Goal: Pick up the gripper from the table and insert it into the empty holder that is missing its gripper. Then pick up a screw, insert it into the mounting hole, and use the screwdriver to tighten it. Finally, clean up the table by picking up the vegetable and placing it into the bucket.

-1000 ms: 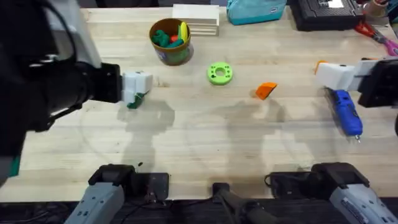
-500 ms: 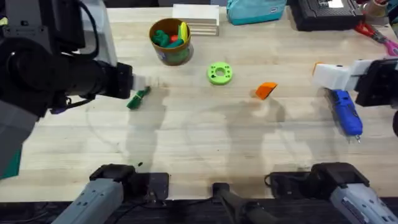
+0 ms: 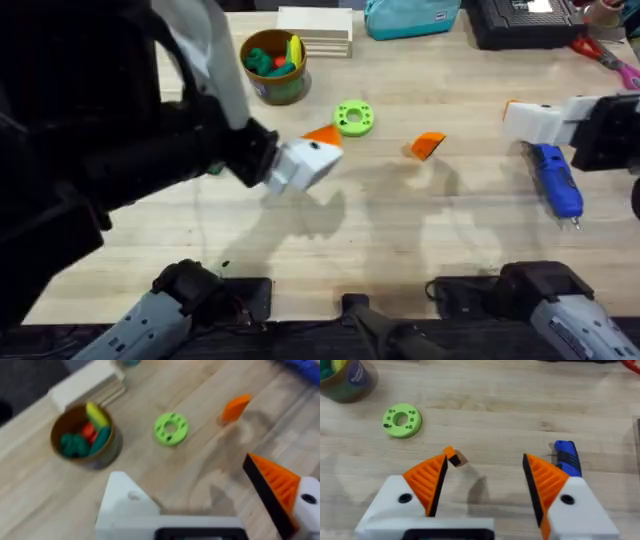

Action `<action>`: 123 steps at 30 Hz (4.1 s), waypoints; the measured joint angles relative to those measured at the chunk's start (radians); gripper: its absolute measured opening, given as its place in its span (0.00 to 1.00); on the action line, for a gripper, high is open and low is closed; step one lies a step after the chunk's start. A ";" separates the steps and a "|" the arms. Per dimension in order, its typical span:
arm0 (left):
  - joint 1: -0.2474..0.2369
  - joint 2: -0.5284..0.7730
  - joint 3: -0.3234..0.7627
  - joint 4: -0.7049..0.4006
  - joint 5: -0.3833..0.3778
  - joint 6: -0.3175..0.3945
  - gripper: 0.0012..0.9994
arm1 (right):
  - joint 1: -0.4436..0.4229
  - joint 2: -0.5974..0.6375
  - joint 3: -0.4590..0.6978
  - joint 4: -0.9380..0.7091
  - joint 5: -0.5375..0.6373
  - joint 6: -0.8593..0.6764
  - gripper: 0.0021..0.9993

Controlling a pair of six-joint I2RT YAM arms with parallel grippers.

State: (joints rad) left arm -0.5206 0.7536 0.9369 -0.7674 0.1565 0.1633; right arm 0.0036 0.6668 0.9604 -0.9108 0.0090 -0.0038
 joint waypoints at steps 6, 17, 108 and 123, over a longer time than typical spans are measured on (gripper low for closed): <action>-0.053 0.000 0.000 0.073 0.032 0.002 0.99 | 0.000 0.000 0.000 0.000 0.000 0.000 0.90; -0.053 0.005 -0.001 0.030 0.035 0.002 0.99 | 0.000 0.000 0.000 0.000 0.000 0.000 0.90; 0.049 -0.748 -0.928 0.708 0.240 -0.225 0.99 | 0.061 0.199 0.000 0.090 -0.145 -0.053 0.90; 0.049 -0.748 -0.928 0.708 0.240 -0.225 0.99 | 0.292 0.644 0.005 0.081 0.058 -0.175 0.90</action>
State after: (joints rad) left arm -0.4721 0.0051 0.0090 -0.0597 0.3969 -0.0616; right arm 0.2958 1.3110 0.9657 -0.8297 0.0670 -0.1791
